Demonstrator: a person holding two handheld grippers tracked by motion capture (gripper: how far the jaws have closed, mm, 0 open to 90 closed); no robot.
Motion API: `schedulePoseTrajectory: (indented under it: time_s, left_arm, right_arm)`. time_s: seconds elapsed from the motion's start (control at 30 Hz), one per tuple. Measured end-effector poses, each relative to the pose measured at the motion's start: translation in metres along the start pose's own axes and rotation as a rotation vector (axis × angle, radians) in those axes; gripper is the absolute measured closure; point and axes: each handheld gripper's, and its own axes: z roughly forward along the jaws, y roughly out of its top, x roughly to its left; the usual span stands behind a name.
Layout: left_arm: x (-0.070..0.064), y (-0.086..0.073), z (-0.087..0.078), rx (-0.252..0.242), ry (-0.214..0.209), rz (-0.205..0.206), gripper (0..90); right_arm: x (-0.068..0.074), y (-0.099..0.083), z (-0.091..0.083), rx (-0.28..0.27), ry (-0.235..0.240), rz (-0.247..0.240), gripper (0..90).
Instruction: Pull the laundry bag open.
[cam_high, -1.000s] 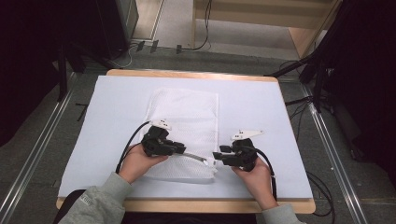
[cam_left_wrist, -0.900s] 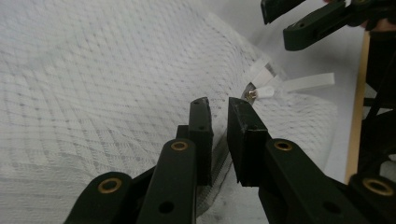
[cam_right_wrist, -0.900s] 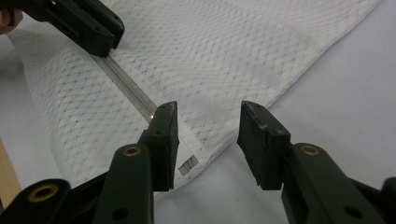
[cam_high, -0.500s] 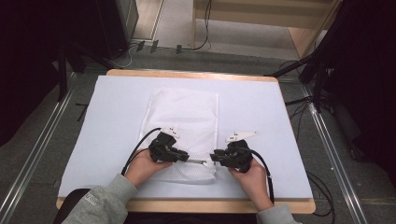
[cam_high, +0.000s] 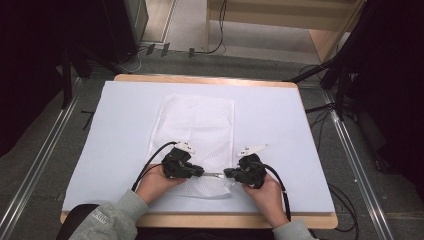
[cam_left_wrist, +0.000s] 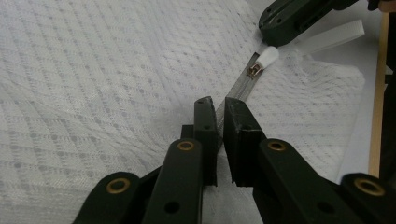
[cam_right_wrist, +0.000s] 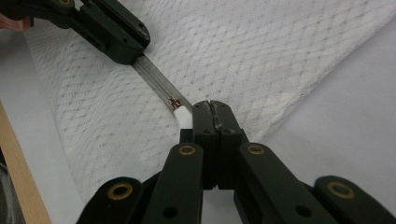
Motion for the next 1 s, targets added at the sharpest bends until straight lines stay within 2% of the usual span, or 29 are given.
schedulePoseTrajectory:
  time_s: [0.07,0.23,0.37,0.57,0.73,0.83,0.93,1.0]
  left_arm:
    - [0.001,-0.001,0.000,-0.007,-0.010,-0.019,87.3]
    - [0.003,-0.001,0.000,-0.011,-0.024,-0.028,87.7]
    - [0.005,0.000,0.000,-0.006,-0.030,-0.033,87.7]
    - [0.005,0.001,0.001,0.001,-0.035,-0.022,87.9]
    - [0.005,0.003,0.003,-0.001,-0.041,-0.017,87.8]
    - [0.006,0.003,0.004,-0.002,-0.057,-0.026,87.3]
    - [0.008,0.005,0.003,0.006,-0.078,-0.068,85.4]
    - [0.006,0.006,0.001,-0.002,-0.078,-0.060,83.3]
  right_arm:
    - [0.001,0.000,0.002,-0.004,-0.001,-0.005,90.0]
    - [0.003,-0.002,0.001,0.004,0.014,0.013,90.0]
    - [0.009,-0.005,0.001,0.003,0.013,0.004,90.0]
    - [0.012,-0.007,0.003,0.018,0.056,0.018,90.0]
    - [0.015,-0.004,0.010,0.006,0.071,-0.003,90.0]
    - [0.017,-0.001,0.012,-0.005,0.060,-0.027,90.0]
    - [0.015,0.002,0.011,-0.017,0.052,-0.023,90.0]
    - [0.013,0.003,0.008,-0.026,0.041,-0.027,90.0]
